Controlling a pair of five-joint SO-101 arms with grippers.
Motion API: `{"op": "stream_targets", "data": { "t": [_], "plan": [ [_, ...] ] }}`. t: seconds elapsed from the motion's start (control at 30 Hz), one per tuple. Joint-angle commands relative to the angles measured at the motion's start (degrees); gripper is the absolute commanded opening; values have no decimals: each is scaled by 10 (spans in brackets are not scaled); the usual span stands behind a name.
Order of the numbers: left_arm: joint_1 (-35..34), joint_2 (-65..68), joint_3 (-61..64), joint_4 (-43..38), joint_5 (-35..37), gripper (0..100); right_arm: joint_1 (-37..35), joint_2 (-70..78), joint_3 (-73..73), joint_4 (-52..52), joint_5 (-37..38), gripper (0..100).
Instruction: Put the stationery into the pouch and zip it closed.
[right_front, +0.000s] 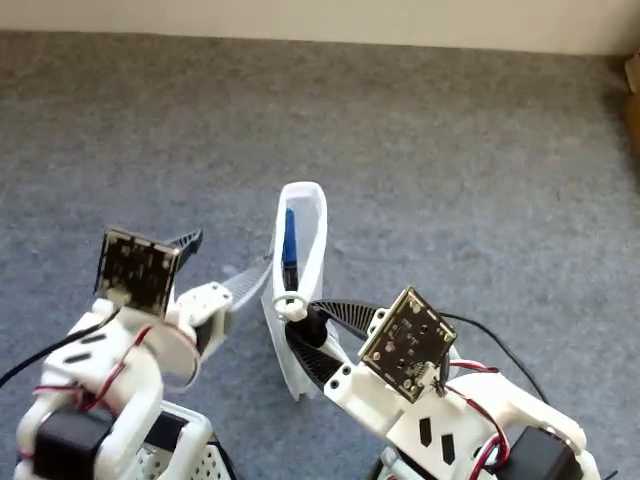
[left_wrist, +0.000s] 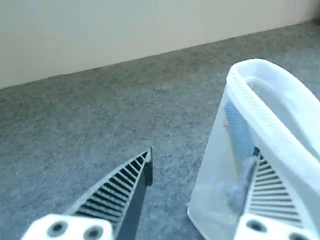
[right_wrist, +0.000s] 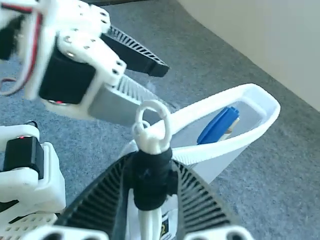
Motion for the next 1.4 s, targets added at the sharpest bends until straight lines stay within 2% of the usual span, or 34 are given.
{"op": "stream_targets", "data": {
  "t": [0.0,0.17,0.4,0.57,0.73,0.9,1.1,1.2,1.3,1.37],
  "plan": [
    [24,0,-78,63,-3,306,44,24,13,-22,6,5],
    [28,0,-95,102,-2,306,53,24,14,-73,-19,5],
    [77,0,-95,144,2,306,53,24,15,-121,-47,5],
    [81,-18,-95,141,49,306,43,26,15,-123,-47,5],
    [108,-95,-90,142,51,306,6,28,15,-123,-47,5],
    [111,-157,-84,143,51,306,2,29,15,-136,-47,5],
    [109,-168,-20,116,49,306,0,29,15,-138,-49,5],
    [108,-169,8,95,49,306,0,29,15,-138,-84,5],
    [106,-173,38,74,47,302,1,27,15,-135,-86,5],
    [86,-173,46,72,46,302,4,25,15,-134,-86,5]
  ]
}}
